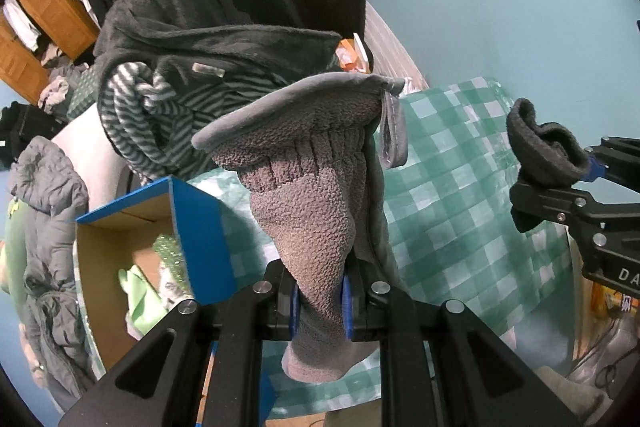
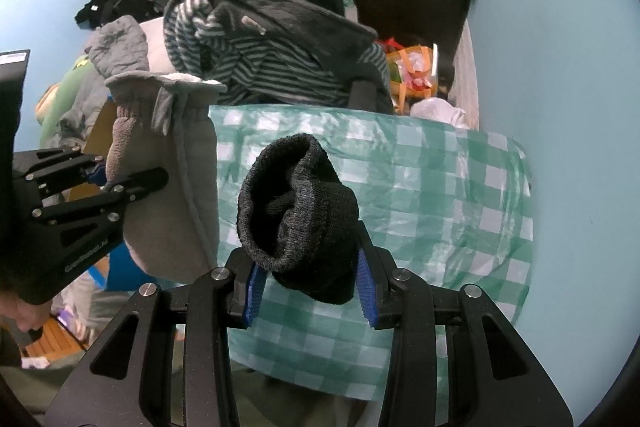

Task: Organize soft objects
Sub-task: 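Carry the grey mitten and dark sock over the cardboard box with both tools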

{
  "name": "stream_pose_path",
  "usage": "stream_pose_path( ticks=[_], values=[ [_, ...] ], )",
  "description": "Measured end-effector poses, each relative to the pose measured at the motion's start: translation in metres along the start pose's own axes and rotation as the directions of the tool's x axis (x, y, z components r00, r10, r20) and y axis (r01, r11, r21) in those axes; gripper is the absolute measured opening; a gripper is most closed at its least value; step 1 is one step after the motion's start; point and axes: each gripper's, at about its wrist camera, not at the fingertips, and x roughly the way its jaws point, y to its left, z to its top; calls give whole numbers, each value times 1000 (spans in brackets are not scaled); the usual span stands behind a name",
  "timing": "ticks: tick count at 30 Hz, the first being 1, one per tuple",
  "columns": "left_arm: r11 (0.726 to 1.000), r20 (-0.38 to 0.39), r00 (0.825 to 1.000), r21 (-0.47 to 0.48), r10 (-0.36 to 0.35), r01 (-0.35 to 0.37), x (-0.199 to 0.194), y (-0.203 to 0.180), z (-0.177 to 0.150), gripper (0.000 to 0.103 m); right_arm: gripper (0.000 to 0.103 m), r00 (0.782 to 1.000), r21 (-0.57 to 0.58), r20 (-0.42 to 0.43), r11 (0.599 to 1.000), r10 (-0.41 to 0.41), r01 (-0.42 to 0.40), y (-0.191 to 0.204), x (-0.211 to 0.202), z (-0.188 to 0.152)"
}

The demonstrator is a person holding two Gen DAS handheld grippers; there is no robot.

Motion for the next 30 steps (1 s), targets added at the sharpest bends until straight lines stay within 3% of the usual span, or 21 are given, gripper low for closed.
stream_pose_path(
  ticks=[13, 30],
  values=[
    [998, 47, 998, -44, 37, -35, -36, 54, -25, 16, 39, 999, -51, 26, 998, 32, -31, 52, -1, 18],
    [985, 77, 995, -168, 59, -46, -79, 132, -64, 16, 39, 994, -171, 38, 981, 98, -90, 137, 5, 48]
  ],
)
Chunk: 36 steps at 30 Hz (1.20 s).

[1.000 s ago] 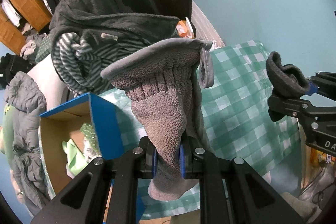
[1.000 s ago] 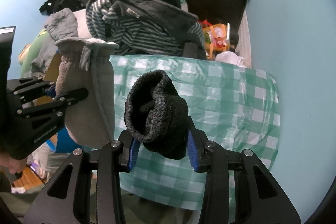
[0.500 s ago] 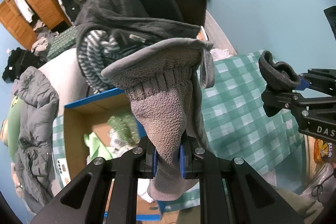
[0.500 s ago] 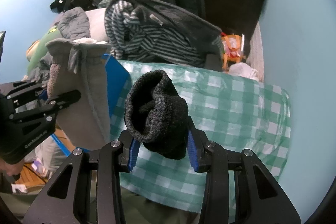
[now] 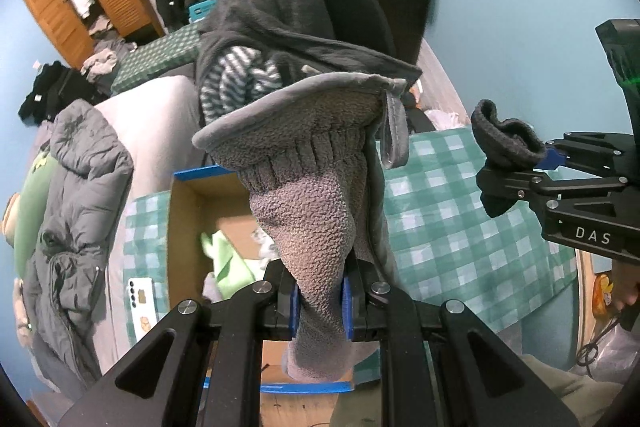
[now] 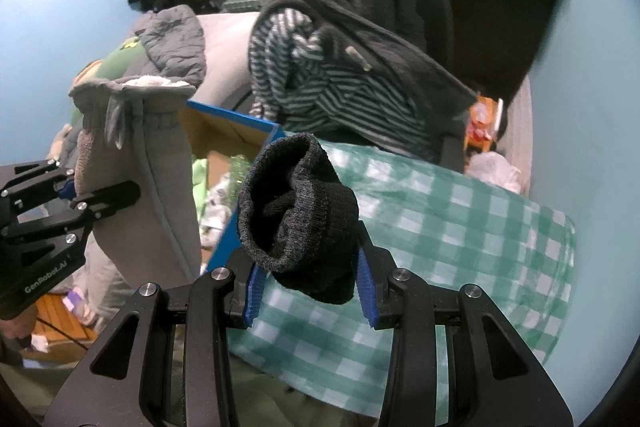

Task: Organize soft objects
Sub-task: 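Carry the grey mitten and dark sock over the cardboard box with both tools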

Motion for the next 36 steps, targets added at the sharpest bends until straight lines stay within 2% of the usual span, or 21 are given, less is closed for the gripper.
stream_pose_path(
  ticks=[16, 27, 36],
  values=[
    [997, -43, 997, -43, 60, -62, 15, 69, -17, 16, 39, 998, -79, -37, 996, 47, -50, 70, 42, 29],
    [996, -106, 993, -67, 48, -55, 49, 102, -32, 16, 39, 990, -81, -120, 994, 69, -79, 101, 89, 37],
    [998, -156, 988, -56, 16, -25, 85, 112, -39, 16, 39, 979, -50, -184, 994, 87, -98, 115, 126, 36]
  ],
)
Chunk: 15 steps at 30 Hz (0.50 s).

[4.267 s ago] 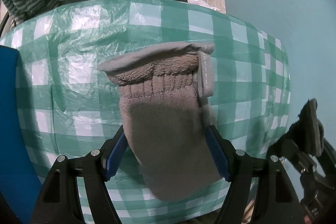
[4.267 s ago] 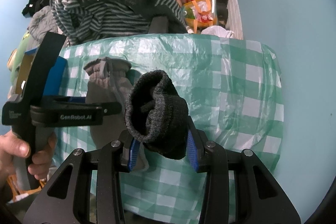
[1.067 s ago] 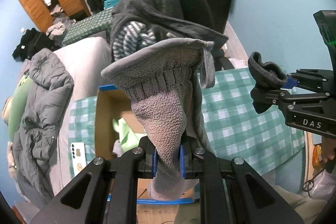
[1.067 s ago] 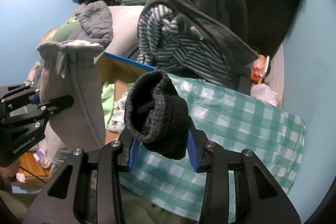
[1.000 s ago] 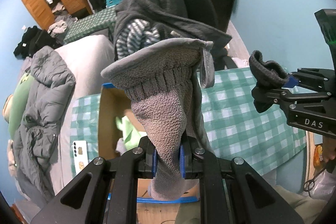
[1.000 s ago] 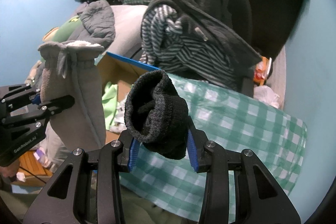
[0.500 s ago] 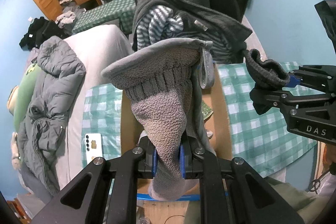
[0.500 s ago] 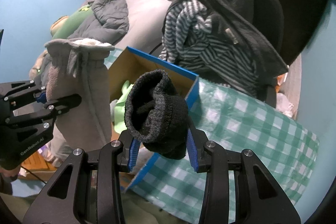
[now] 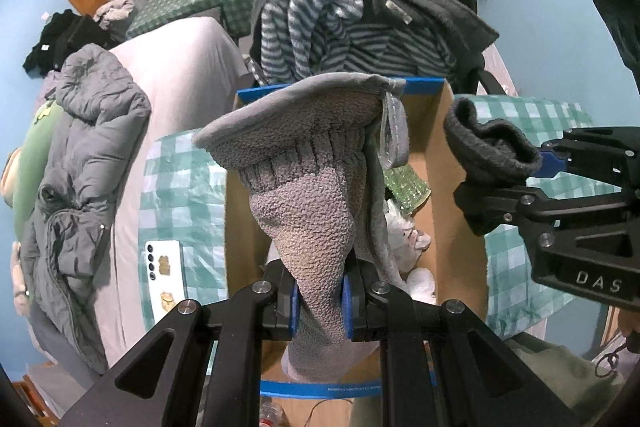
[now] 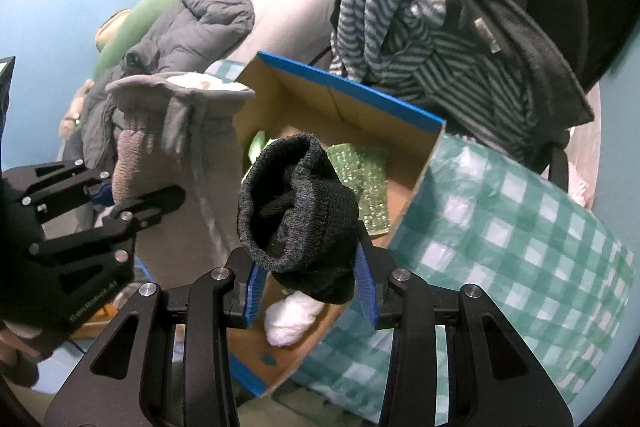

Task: Organize soft objects
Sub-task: 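Carry the grey mitten and dark sock over the cardboard box with both tools, then open both tools to drop the mitten and sock into the box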

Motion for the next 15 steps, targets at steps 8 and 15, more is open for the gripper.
stream_pose_path(
  ticks=[8, 15],
  values=[
    [1000, -38, 999, 27, -9, 10, 22, -2, 0, 17, 39, 999, 50, -31, 999, -6, 8, -4, 22, 5],
    [998, -55, 998, 54, 43, -40, 33, -3, 2, 22, 44, 999, 70, -41, 997, -36, 38, -3, 26, 7]
  ],
)
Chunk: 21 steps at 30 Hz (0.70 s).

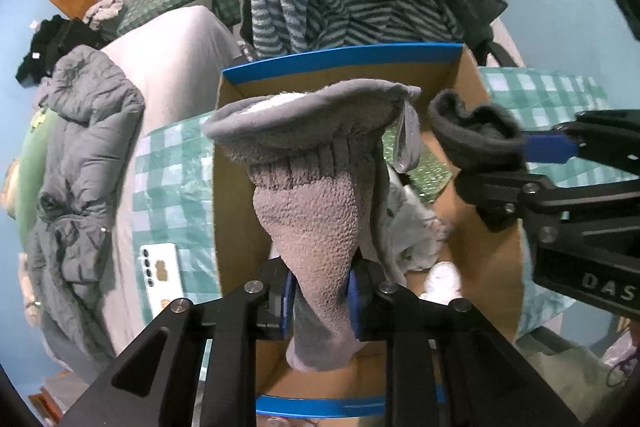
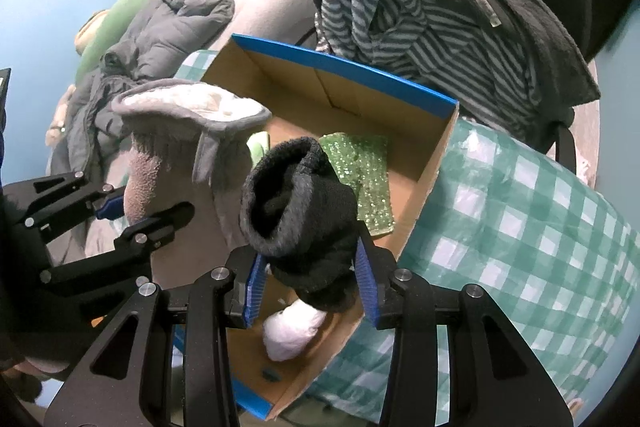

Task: Organize soft objects
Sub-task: 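Open both tools to drop the mitten and sock into the box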

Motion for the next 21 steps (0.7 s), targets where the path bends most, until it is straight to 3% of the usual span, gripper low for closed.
stream_pose_path(
  ticks=[2, 7, 15, 19, 21],
  values=[
    [1000, 4, 1000, -1, -2, 2, -1, 0, 2, 31, 55, 1000, 3, 12, 1000, -9, 9, 0, -2, 1],
    [1000, 29, 1000, 9, 7, -8, -10, -2, 2, 46, 59, 999, 6, 34, 999, -35, 35, -1, -11, 3],
    [1000, 59, 998, -13, 20, -19, -36, 3, 1, 49, 65, 995, 7, 76, 998, -59, 59, 0, -36, 0],
    [999, 87, 996, -40, 27, -24, -54, 5, 1, 60, 65, 994, 5, 89, 998, -63, 62, -1, -50, -3],
    [998, 103, 994, -52, 26, -20, -63, 5, 1, 61, 65, 993, 12, 101, 998, -62, 61, -2, -59, -4]
  ],
)
